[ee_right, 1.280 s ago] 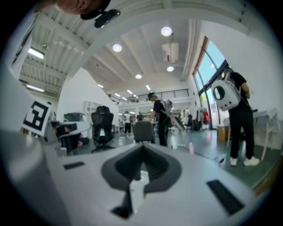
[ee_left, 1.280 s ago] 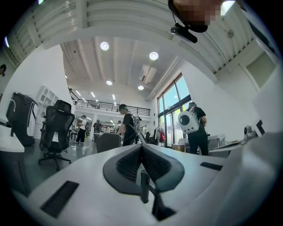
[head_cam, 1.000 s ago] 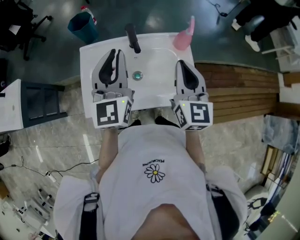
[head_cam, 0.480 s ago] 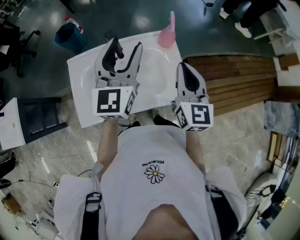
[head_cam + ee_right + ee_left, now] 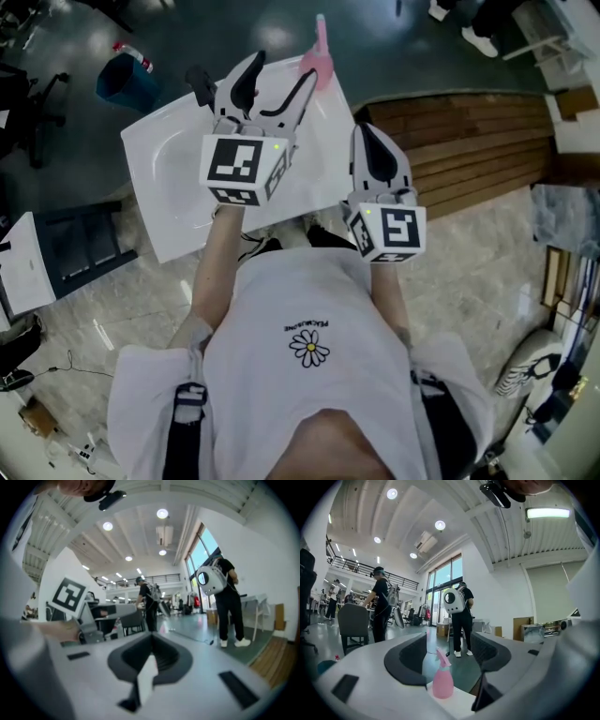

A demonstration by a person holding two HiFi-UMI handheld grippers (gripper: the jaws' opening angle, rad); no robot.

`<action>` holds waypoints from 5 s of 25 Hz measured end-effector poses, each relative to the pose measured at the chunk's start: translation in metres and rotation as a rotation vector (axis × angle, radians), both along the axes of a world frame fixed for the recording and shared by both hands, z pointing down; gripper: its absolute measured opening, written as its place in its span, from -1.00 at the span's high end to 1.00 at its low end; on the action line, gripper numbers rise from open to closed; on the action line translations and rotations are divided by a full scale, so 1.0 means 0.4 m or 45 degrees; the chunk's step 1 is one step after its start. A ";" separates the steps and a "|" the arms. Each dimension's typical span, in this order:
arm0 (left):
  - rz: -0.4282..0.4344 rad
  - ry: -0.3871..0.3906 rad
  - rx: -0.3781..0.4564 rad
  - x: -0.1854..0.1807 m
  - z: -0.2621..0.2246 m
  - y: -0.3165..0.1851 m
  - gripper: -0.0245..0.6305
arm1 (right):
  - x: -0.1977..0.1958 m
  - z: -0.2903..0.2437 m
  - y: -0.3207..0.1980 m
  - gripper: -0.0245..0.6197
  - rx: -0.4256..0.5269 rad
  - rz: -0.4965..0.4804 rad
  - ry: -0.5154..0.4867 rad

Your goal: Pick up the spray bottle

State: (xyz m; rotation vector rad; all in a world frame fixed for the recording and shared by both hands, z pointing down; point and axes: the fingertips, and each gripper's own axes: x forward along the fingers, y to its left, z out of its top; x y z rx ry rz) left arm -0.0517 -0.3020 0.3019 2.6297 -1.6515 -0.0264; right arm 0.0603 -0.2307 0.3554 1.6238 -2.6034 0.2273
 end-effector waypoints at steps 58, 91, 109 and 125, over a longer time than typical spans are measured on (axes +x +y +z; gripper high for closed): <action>-0.199 -0.158 -0.322 0.126 0.401 -0.367 0.42 | 0.240 0.132 -0.097 0.83 -0.129 0.078 0.096; -0.236 -0.127 -0.161 0.053 0.203 -0.266 0.45 | 0.110 0.030 -0.083 0.83 -0.003 -0.050 0.078; -0.357 -0.126 0.156 -0.177 -0.155 -0.003 0.45 | -0.182 -0.186 -0.046 0.83 0.236 -0.303 -0.008; -0.607 -0.133 0.238 -0.389 -0.238 0.300 0.45 | -0.422 -0.277 0.055 0.83 0.323 -0.533 -0.081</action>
